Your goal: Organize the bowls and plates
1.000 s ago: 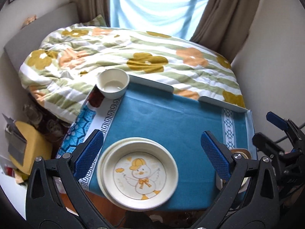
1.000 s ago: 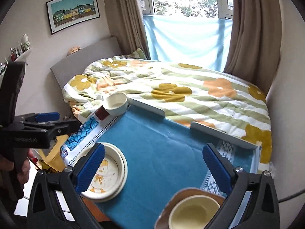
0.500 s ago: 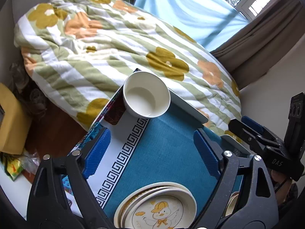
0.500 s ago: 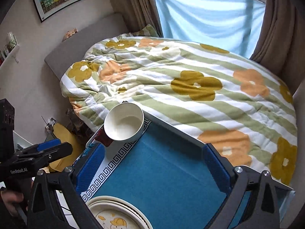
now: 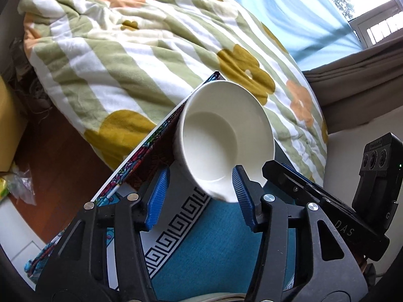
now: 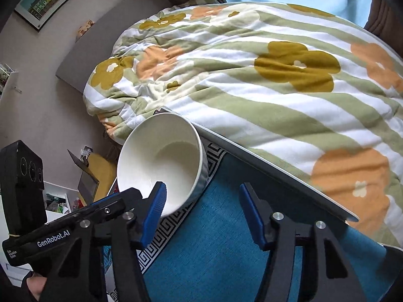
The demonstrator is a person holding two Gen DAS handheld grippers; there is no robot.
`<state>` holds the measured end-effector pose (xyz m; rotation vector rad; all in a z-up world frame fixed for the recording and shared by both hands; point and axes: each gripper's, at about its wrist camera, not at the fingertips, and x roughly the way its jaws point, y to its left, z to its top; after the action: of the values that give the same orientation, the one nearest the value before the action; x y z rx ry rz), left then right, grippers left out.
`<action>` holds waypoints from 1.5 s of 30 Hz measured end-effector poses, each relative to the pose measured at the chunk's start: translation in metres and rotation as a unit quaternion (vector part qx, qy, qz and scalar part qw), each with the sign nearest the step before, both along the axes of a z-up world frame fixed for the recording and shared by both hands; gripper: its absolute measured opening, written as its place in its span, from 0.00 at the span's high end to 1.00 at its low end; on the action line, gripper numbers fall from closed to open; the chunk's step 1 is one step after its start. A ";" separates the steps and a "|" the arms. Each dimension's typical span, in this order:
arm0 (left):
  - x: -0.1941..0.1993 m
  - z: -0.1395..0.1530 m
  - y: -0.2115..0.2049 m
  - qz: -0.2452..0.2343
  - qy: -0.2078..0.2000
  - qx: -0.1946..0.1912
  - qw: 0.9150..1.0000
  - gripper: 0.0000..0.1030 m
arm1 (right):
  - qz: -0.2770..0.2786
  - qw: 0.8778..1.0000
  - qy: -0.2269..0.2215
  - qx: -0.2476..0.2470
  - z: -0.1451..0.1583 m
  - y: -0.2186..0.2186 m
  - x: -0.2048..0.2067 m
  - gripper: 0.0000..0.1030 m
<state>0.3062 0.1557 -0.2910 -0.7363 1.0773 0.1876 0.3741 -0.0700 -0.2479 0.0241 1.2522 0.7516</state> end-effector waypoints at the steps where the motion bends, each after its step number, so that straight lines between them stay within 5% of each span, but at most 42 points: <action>1: 0.003 -0.003 0.002 0.003 0.003 0.002 1.000 0.57 | 0.003 1.000 0.005 0.004 -0.003 0.002 0.003 0.49; 8: 0.014 -0.012 0.006 0.010 0.021 0.031 0.999 0.81 | 0.027 0.999 0.012 0.011 -0.018 0.022 0.016 0.69; 12: 0.014 -0.014 0.008 0.008 0.020 0.035 0.999 0.82 | 0.036 0.999 0.004 0.000 -0.023 0.028 0.018 0.84; 28: 0.008 0.009 -0.010 -0.025 0.017 0.082 0.996 0.83 | 0.018 1.000 -0.007 0.016 -0.008 0.016 0.011 0.84; 45: -0.056 0.120 -0.105 -0.132 -0.062 0.126 0.981 0.82 | -0.087 0.994 -0.062 0.030 0.084 -0.080 -0.079 0.84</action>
<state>0.2497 0.0503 -0.1713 -0.3674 0.9993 0.0479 0.2952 -0.1501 -0.1636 0.1327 1.0938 0.6308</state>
